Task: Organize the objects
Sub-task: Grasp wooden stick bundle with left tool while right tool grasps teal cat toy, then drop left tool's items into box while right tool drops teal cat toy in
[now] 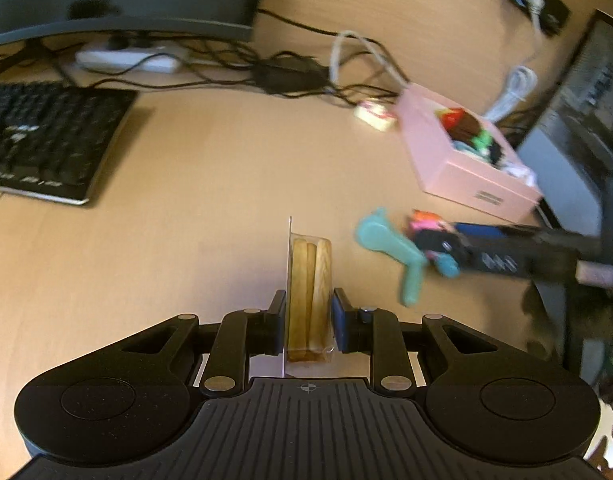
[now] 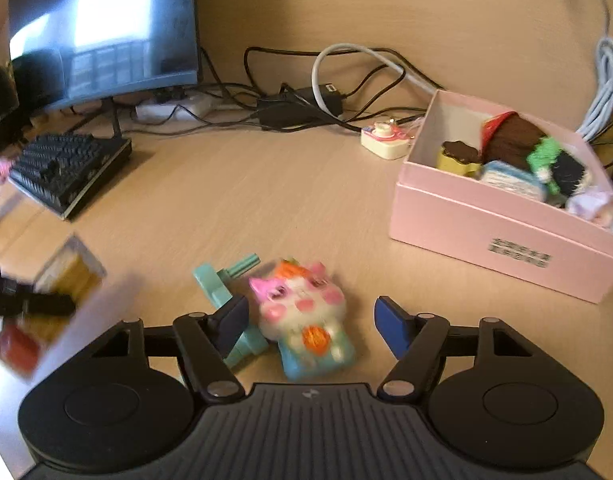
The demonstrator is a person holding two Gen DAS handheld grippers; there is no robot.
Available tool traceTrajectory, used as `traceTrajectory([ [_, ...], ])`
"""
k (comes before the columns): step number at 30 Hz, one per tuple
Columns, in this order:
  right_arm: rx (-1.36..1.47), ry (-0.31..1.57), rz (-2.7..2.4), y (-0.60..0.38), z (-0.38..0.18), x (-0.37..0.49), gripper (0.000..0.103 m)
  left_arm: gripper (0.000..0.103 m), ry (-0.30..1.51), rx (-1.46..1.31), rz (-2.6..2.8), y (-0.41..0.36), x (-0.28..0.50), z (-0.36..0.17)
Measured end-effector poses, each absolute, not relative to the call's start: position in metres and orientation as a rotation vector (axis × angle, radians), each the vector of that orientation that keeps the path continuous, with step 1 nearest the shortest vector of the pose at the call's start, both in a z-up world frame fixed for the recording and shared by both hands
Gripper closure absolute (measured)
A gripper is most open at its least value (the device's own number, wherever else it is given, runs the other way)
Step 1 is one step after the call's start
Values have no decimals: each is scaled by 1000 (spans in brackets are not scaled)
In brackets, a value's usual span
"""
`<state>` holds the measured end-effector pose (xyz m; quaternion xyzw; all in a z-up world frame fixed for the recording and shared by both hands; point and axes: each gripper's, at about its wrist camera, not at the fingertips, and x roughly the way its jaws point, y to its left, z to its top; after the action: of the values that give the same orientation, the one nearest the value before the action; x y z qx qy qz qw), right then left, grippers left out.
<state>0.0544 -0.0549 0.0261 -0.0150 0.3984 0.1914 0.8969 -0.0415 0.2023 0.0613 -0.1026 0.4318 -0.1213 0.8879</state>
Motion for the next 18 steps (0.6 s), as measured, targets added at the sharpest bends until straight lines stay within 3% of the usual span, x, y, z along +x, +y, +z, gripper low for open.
traceTrajectory([
  [1,-13,846,398,-56,29,57,56,77,896,-210,-269,199,-42,64],
  [18,12,786,219,-169,69,3,57,77,842,-222,-471,113,17,101],
])
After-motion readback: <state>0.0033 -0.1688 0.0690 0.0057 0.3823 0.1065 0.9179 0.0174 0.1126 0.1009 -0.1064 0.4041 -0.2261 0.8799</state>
